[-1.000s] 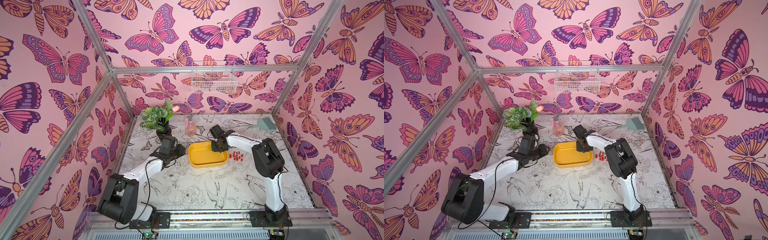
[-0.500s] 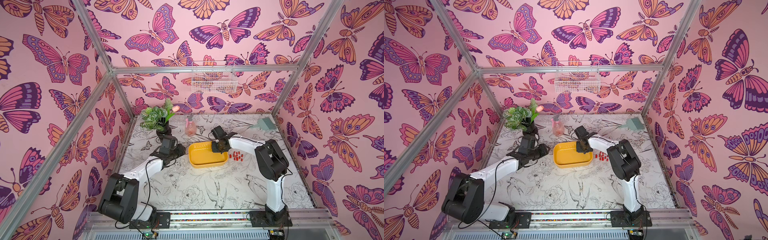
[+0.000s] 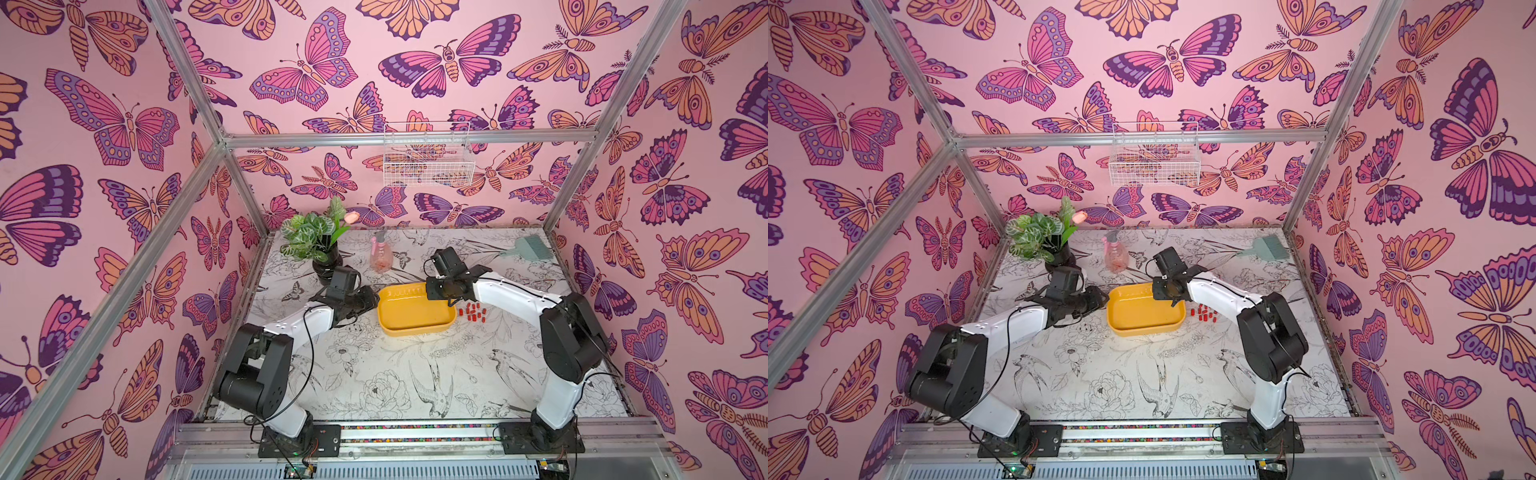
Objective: Take the screw protection sleeves out of the storage box
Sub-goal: Pick up the screw protection sleeve from the storage box.
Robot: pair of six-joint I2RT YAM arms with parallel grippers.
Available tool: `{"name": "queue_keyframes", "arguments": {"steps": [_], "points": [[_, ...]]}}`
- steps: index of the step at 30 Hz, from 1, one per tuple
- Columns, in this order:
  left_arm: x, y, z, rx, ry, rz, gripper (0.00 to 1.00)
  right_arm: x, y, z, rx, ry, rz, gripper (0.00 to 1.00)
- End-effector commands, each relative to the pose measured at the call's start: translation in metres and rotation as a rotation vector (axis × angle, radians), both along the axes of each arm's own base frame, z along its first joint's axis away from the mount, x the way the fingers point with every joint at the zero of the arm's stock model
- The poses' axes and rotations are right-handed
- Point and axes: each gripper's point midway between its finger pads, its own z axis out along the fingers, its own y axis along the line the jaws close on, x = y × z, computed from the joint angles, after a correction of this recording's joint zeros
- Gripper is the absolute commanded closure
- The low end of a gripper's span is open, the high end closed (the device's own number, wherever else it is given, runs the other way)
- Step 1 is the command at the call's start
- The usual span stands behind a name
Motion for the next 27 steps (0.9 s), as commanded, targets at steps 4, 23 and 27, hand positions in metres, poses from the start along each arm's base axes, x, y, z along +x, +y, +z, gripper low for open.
{"name": "queue_keyframes", "arguments": {"steps": [4, 23, 27], "points": [[0.002, -0.004, 0.002, -0.012, 0.004, -0.034, 0.56, -0.016, -0.008, 0.026, 0.039, -0.055, 0.011, 0.89], [0.002, -0.005, -0.002, -0.010, 0.017, -0.039, 0.56, -0.035, -0.094, 0.045, 0.051, -0.071, -0.088, 0.91], [0.003, -0.005, -0.001, -0.010, 0.016, -0.039, 0.57, -0.045, -0.108, 0.037, 0.025, -0.052, -0.098, 0.91]]}}
